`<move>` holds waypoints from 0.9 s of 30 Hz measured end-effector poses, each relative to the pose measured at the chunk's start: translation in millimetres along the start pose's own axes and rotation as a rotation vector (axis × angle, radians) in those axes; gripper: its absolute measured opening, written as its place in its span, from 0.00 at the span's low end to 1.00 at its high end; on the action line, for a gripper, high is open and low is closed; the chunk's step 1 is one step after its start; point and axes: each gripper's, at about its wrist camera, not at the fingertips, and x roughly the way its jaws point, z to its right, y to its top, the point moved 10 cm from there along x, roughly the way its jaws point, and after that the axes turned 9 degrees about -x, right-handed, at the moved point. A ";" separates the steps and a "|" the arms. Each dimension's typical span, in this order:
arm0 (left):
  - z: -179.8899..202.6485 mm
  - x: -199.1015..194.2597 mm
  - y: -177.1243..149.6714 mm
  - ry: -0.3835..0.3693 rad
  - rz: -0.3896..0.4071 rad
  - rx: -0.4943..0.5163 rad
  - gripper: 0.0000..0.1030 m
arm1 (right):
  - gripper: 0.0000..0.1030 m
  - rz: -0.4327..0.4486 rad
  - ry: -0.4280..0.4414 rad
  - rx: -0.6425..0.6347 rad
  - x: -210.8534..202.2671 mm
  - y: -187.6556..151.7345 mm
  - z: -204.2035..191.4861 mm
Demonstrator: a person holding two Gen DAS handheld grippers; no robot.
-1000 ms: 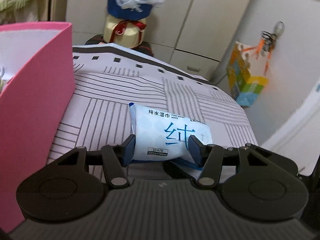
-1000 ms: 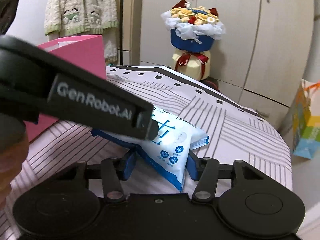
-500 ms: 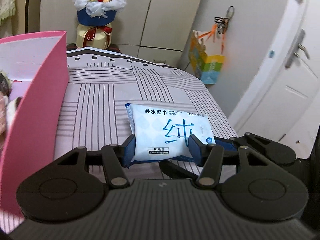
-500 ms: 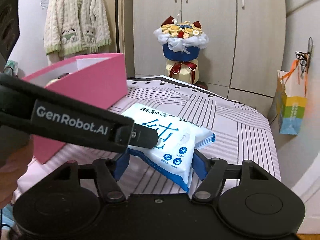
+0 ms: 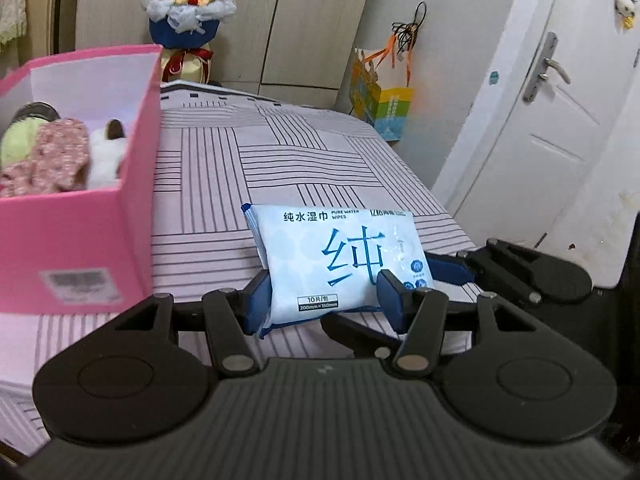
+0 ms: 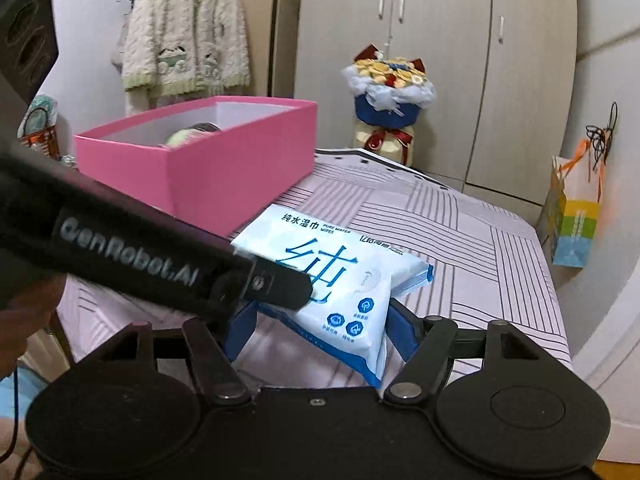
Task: Organize soft objects
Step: 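Lift the wipes pack with both grippers and carry it over the box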
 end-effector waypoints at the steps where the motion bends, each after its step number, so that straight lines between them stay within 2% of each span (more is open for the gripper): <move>1: -1.4 -8.1 -0.4 0.000 0.012 0.000 0.53 | 0.73 0.008 0.000 -0.008 -4.2 3.2 -3.8; 9: -7.4 -64.9 15.7 0.002 0.160 0.011 0.53 | 0.73 0.108 -0.021 -0.048 -33.6 45.8 -30.5; 15: -22.6 -98.5 41.9 0.004 0.255 0.021 0.53 | 0.78 0.179 -0.003 -0.086 -34.1 86.6 -46.4; 21: -51.6 -117.0 69.8 0.036 0.318 -0.007 0.54 | 0.82 0.230 0.060 -0.098 -11.8 124.1 -61.6; 27: -88.6 -114.0 97.9 0.074 0.331 -0.050 0.55 | 0.82 0.251 0.133 -0.087 24.1 157.5 -65.4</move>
